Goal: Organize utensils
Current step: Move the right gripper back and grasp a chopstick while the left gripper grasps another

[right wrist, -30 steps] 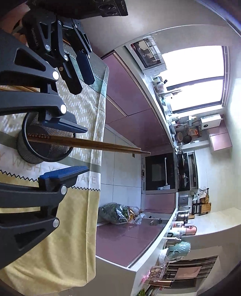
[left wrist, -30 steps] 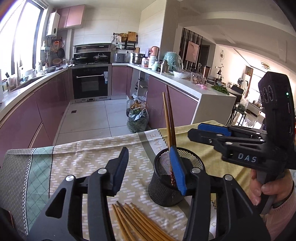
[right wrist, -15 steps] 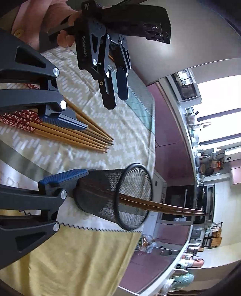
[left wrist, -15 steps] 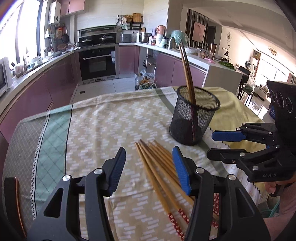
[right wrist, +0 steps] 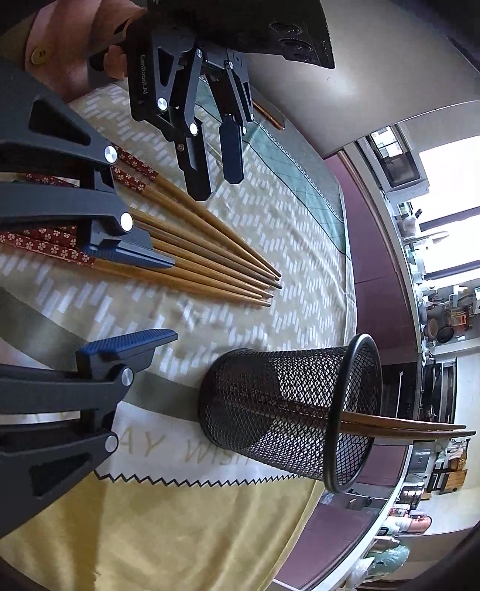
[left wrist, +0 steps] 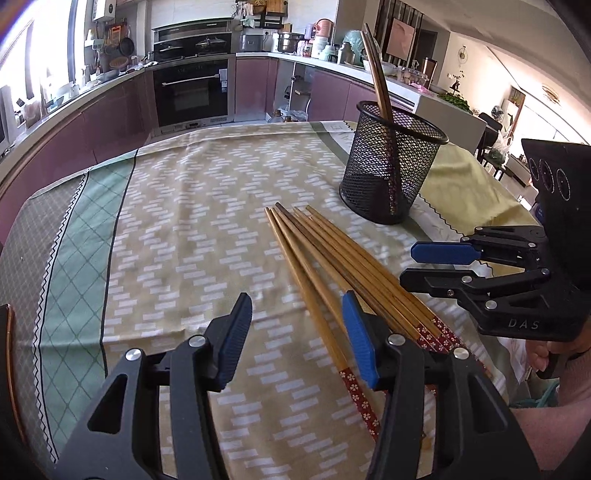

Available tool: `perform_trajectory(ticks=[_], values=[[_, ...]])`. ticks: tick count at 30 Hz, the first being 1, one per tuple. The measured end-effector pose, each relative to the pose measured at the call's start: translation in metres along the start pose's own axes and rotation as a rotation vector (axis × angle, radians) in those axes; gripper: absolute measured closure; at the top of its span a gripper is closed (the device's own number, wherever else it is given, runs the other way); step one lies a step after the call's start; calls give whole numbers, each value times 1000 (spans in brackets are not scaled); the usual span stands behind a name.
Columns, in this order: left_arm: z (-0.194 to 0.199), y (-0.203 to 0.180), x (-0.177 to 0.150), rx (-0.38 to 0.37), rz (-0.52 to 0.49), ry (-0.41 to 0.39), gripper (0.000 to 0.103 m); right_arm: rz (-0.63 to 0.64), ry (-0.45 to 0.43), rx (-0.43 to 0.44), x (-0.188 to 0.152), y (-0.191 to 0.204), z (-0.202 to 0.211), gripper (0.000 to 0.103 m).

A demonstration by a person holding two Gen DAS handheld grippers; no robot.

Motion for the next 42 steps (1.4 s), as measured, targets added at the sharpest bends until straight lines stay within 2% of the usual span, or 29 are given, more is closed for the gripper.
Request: perform_trajectory(ticks=[8,19,26,32,36,42], values=[[-8,0,-5,-1,0,34,58,11,9,-27,-4,1,-3,73],[-13,0,-7,6,-12,47,57,36,16,-73,-2,2,-9,75],[-17,1,-3,22,-35,61,69,47,6,-93,3,6,-14,77],[-24,4,3,31,-41,71,80,29,0,-82,7,6,-18,85],[-27,8,6,30,-10,75,90,-8,0,-60,9,1,-18,93],[-27,13,4,34,65,65,94,-71,0,-21,11,-7,-16,97]])
Point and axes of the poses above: each gripper's, at about its wrist camera, not at the fingertips, and z roughly against the way its jaws point, y to its left, x to its top, the point moved 6 cm from there along -z, roughly the way its jaws point, and after that the axes turned 13 degrees about -z, right-handed, at the moved point
